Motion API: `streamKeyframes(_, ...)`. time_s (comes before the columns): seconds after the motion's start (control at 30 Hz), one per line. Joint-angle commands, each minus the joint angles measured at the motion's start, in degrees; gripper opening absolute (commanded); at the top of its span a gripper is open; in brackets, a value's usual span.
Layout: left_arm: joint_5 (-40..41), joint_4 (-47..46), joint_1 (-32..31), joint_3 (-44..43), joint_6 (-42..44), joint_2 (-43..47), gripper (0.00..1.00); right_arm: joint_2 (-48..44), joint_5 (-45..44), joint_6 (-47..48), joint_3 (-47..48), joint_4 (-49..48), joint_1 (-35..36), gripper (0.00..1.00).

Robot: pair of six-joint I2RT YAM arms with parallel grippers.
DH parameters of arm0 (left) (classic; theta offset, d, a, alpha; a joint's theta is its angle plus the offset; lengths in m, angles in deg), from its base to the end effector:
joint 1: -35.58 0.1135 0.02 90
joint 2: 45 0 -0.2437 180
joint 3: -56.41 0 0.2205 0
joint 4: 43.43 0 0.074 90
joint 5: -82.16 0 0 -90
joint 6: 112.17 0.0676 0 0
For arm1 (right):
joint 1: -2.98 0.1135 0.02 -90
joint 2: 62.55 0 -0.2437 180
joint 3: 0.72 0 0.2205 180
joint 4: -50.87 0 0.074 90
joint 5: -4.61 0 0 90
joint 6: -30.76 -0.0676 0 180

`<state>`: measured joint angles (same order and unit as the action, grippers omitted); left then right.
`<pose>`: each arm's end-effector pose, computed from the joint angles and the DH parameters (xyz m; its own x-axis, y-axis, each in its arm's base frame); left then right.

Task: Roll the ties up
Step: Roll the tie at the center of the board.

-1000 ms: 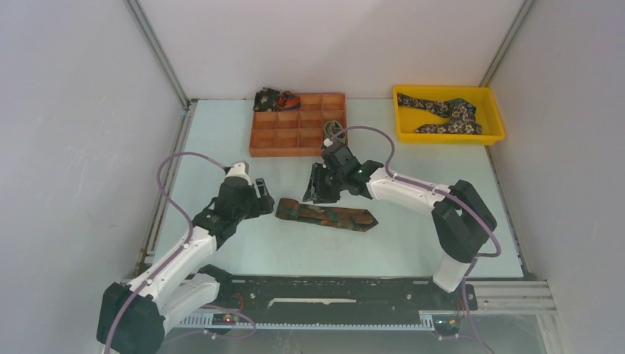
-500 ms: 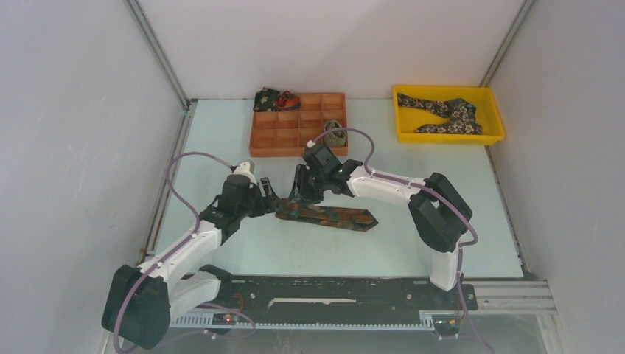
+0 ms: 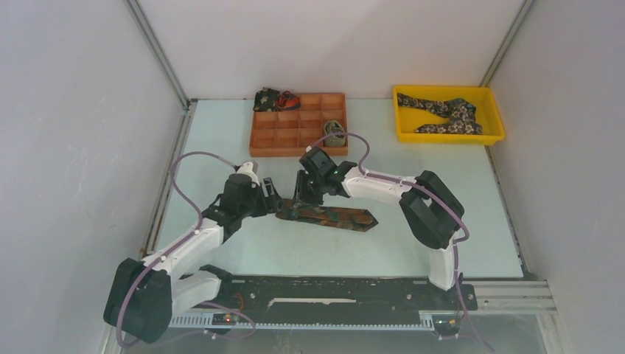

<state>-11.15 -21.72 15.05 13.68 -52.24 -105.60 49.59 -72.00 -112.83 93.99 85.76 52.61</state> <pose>0.2040 -0.0806 0.1680 -0.7127 -0.2673 -0.6486 0.0401 0.9076 -0.4180 0.2521 0.3207 0.1626 -0.9745 0.0624 -0.2153 -0.0818 0.7953 0.6007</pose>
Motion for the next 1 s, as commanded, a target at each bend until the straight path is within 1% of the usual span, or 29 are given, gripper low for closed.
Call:
streamKeyframes(0.0, -3.44, -3.58, 0.31, 0.53, -0.32, -1.07, 0.76, 1.26, -0.09, 0.37, 2.3, -0.04, -0.39, 0.29)
streamKeyframes(0.13, -5.0, -5.48, 0.32, 1.44, -0.92, -1.79, 0.76, 2.09, 0.04, 1.12, 2.09, 0.14, -1.23, 0.27)
streamKeyframes(0.63, -9.95, -12.67, 0.66, 3.99, -1.24, -4.6, 0.76, 5.69, 1.55, 3.12, 2.03, -0.07, -3.0, 0.25)
streamKeyframes(0.97, -12.27, -14.78, 1.44, 4.26, -1.63, -8.4, 0.74, 6.82, 1.65, 3.64, 1.73, -0.05, -3.29, 0.24)
